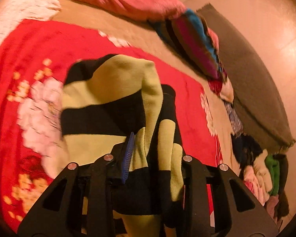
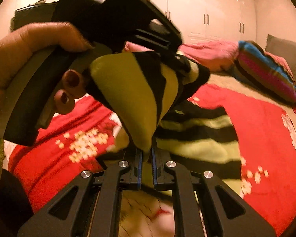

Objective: Fold small clothes
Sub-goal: 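Lift the held side edge with both grippers to fold it over, then lay the side edge over the bundle and open both grippers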

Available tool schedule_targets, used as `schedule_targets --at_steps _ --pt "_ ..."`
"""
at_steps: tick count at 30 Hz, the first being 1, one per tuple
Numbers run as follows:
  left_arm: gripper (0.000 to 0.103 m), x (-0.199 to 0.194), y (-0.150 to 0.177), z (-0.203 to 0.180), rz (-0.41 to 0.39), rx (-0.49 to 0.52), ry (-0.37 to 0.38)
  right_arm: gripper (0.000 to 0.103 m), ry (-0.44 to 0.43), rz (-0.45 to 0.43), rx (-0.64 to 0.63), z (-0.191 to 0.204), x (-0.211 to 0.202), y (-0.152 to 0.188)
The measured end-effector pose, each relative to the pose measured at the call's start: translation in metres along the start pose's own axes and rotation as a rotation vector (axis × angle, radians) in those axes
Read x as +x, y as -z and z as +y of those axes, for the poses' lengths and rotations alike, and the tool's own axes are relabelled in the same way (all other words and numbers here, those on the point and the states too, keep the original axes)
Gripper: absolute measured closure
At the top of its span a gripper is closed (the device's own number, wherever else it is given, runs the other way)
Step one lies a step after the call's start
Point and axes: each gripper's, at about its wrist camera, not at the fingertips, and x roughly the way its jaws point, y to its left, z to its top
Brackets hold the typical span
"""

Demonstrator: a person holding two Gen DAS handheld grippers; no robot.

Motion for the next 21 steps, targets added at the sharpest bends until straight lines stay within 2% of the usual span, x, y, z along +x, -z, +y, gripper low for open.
schedule_targets --at_steps 3,5,7,9,10,11,13,15,17,21 --pt "0.077 0.028 0.014 -0.008 0.066 -0.008 0.025 0.096 0.0 0.036 0.029 -0.013 -0.001 0.02" --pt "0.075 0.034 0.023 -0.011 0.067 0.007 0.012 0.094 0.009 0.057 0.036 -0.015 -0.003 0.031" --pt "0.073 0.031 0.031 -0.011 0.047 0.024 0.008 0.087 0.013 0.066 0.045 -0.016 -0.004 0.039" --pt "0.048 0.026 0.034 -0.007 0.033 0.005 0.042 0.085 0.017 0.087 0.063 -0.021 -0.002 0.046" --pt "0.016 0.024 0.035 -0.008 0.029 -0.004 0.045 0.085 0.024 0.1 0.079 -0.023 0.0 0.049" --pt "0.01 0.022 0.034 -0.008 0.022 0.003 0.012 0.085 0.023 0.11 0.097 -0.025 0.003 0.05" --pt "0.01 0.019 0.031 -0.015 0.005 0.057 -0.073 0.085 0.017 0.135 0.168 -0.034 0.008 0.052" --pt "0.01 0.013 0.028 -0.018 -0.01 0.061 -0.065 0.084 -0.001 0.147 0.236 -0.044 0.008 0.053" --pt "0.01 0.003 0.028 -0.017 -0.041 0.068 -0.094 0.076 -0.009 0.153 0.289 -0.053 0.005 0.054" --pt "0.01 -0.017 0.038 -0.009 -0.1 0.123 -0.235 0.066 -0.04 0.146 0.363 -0.068 -0.008 0.056"
